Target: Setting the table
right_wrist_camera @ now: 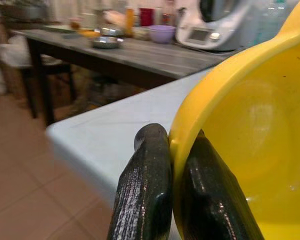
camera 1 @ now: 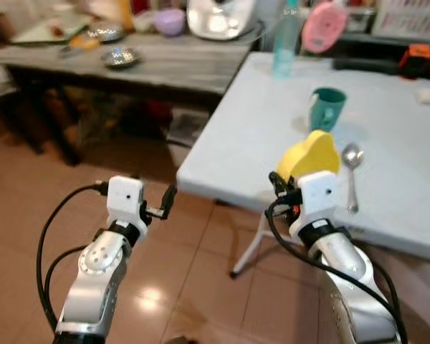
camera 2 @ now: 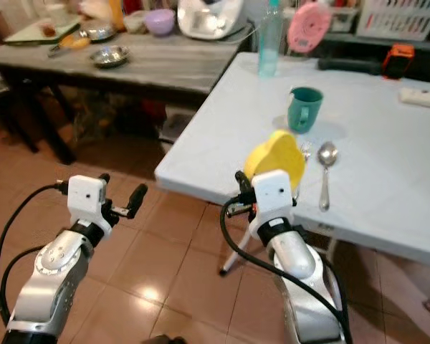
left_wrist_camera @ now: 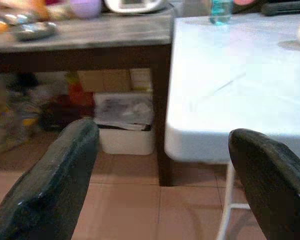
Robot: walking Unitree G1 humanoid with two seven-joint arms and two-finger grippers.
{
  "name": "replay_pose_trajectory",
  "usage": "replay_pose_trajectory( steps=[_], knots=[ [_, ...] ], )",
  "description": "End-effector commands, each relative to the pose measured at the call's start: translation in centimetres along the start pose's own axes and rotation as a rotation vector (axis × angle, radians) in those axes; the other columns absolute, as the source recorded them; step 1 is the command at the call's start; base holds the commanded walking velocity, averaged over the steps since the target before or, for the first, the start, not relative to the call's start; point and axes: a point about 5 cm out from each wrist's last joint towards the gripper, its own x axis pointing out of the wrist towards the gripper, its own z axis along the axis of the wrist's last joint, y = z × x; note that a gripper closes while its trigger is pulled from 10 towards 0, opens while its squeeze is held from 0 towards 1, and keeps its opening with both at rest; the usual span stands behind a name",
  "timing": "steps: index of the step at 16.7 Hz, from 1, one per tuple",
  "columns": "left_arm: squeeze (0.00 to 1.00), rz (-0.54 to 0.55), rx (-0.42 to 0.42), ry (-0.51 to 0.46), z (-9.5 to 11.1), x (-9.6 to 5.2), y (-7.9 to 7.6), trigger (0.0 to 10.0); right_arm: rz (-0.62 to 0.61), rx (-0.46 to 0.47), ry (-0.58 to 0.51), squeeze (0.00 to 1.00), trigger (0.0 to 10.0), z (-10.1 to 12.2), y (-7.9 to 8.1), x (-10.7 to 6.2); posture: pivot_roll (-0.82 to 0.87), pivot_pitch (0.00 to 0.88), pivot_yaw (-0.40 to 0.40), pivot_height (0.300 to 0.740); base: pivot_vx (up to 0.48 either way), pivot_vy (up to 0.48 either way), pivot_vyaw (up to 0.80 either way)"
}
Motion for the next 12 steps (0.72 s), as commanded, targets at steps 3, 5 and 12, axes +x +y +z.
replay_pose_trajectory(
  steps=[3, 5, 12],
  knots=[
    [0.00, -0.017, -0.006, 0.001, -0.26, -0.13, 0.16, 10.0, -0.014, -0.006, -0.009, 0.00, 10.0, 0.18, -0.18, -0.04, -0.06, 0.085, 0.083, 0.740, 0.000, 0.000, 0.00],
    [0.00, -0.026, -0.016, -0.008, -0.10, -0.03, 0.04, 10.0, -0.016, -0.008, -0.010, 0.00, 10.0, 0.16, -0.22, 0.03, -0.06, 0.082, 0.083, 0.740, 0.000, 0.000, 0.00],
    [0.00, -0.034, -0.038, -0.008, -0.26, -0.03, -0.27, 10.0, -0.015, -0.011, -0.012, 0.00, 10.0, 0.11, -0.15, 0.14, -0.06, 0.080, 0.083, 0.740, 0.000, 0.000, 0.00]
  ],
)
